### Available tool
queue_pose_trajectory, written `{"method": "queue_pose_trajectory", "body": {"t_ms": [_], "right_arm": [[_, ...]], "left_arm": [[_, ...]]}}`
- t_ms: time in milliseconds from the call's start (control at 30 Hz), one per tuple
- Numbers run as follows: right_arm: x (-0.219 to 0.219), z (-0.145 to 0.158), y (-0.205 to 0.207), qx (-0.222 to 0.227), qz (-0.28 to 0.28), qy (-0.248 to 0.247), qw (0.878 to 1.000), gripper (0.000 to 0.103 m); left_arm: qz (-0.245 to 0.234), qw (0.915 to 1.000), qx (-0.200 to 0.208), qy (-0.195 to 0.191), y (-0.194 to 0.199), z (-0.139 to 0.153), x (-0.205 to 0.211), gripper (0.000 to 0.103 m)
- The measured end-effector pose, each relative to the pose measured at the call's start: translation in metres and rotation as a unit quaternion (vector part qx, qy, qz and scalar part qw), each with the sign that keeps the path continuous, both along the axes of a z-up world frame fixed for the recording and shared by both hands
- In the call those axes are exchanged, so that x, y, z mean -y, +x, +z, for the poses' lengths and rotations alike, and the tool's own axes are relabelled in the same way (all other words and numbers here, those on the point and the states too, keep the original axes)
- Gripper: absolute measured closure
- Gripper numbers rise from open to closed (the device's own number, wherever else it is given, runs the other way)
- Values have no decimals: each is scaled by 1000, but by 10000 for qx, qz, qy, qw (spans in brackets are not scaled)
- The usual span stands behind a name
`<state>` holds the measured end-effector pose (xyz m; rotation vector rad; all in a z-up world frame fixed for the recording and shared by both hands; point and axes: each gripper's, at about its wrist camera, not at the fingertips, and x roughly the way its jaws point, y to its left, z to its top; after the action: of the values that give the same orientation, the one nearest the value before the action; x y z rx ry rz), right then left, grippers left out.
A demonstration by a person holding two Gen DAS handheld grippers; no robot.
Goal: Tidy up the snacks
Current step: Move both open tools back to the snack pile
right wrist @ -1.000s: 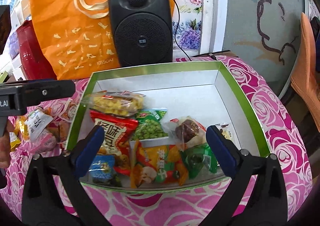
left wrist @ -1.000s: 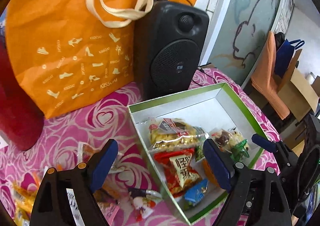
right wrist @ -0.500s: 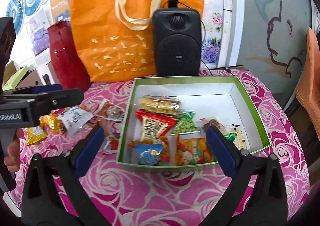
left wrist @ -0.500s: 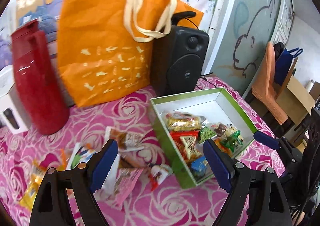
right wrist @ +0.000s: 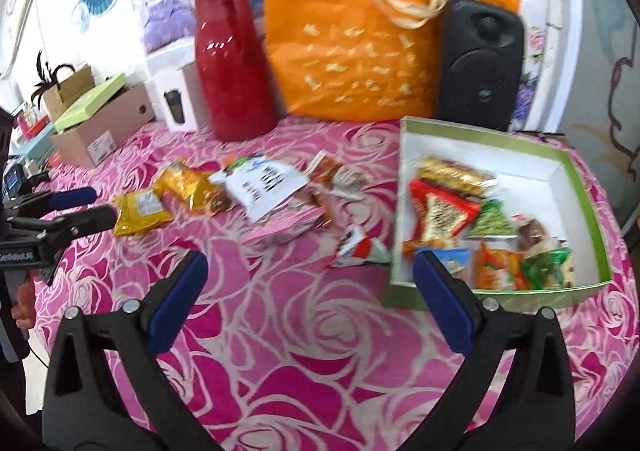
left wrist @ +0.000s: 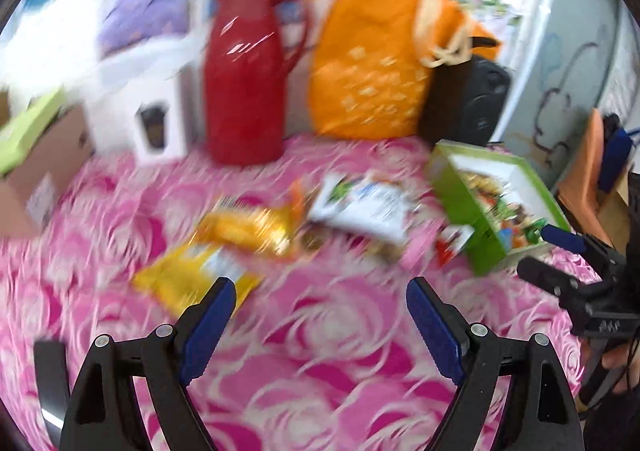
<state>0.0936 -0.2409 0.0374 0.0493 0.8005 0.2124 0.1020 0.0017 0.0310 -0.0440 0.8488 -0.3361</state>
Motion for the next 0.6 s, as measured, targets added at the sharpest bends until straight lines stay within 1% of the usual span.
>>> {"method": "queue_pose_trajectory", "body": {"t_ms": [67, 167, 233, 400, 467, 600], "right_arm": [[-13, -12, 10, -199, 138, 43, 9997, 1], [-28, -23, 24, -311, 330, 132, 9989, 1], [-36, -26, 35, -312, 425, 141, 9985, 1], [-53, -29, 70, -269, 754, 71, 9968, 1], [-59, -31, 85, -255, 868, -41, 9959, 1], [-74, -35, 112, -131, 1139, -457, 9924, 1]], "left_arm": [[90, 9998, -172, -38, -4, -12, -14, 14], [280, 9989, -377, -31, -8, -29, -33, 14], [359, 9982, -467, -89, -11, -36, -44, 14], [475, 9973, -524, -207, -10, -45, -59, 14], [527, 9969, -531, -230, -7, -47, -65, 14], [630, 9957, -611, -309, 1, -52, -78, 14]]}}
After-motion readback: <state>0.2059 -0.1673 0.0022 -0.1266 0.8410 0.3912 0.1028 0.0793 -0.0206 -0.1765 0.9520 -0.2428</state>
